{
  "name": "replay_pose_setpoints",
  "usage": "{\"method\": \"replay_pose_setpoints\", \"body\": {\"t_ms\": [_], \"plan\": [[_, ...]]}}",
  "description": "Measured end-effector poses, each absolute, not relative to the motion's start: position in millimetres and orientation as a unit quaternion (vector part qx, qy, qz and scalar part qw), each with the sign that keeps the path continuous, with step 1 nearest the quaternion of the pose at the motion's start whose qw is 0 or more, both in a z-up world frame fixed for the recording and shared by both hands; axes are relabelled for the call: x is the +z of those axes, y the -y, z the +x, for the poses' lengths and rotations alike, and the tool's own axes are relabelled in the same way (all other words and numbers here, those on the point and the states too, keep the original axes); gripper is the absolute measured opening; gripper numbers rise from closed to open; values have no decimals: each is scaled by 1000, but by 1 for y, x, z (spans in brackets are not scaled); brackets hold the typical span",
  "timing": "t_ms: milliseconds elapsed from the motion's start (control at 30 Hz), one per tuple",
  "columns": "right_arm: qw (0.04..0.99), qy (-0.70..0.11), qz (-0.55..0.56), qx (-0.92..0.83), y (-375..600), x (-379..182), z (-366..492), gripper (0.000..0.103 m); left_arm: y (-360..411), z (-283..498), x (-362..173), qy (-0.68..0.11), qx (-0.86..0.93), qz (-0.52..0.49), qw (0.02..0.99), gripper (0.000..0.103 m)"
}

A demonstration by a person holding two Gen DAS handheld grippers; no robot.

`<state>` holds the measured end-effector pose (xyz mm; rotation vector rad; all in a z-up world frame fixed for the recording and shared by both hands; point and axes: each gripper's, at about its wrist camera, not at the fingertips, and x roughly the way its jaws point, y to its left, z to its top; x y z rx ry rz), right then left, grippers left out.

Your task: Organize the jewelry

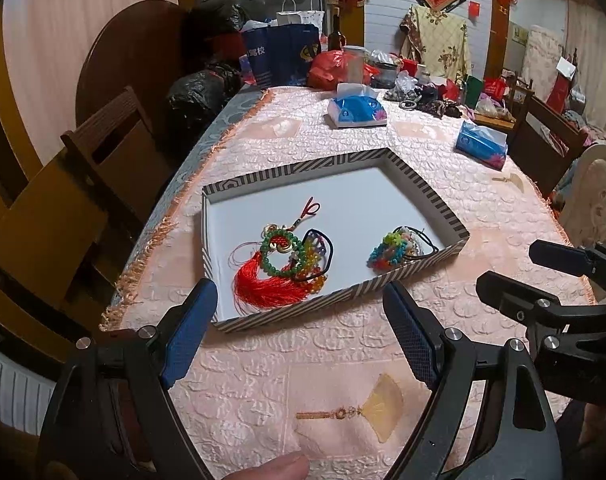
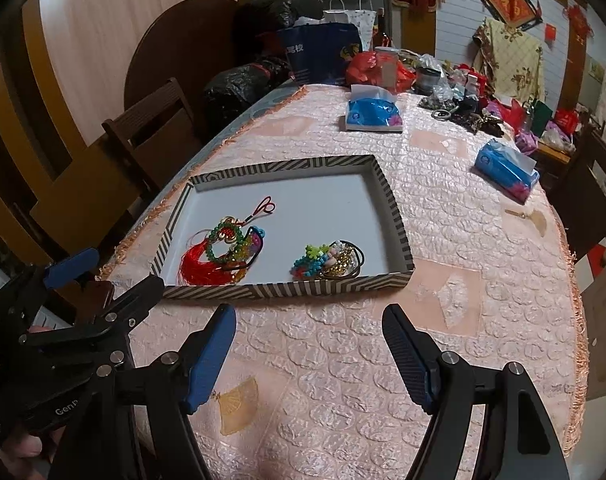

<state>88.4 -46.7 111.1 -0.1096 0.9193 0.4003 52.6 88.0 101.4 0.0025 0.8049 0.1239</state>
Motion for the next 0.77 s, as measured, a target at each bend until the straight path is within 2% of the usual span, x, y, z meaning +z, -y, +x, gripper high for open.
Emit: {"method": "replay_pose_setpoints", "body": {"t_ms": [767], "plan": [[872, -448, -55, 190, 44, 107, 90, 74, -95, 56, 97, -384, 49, -17, 922, 85]]}}
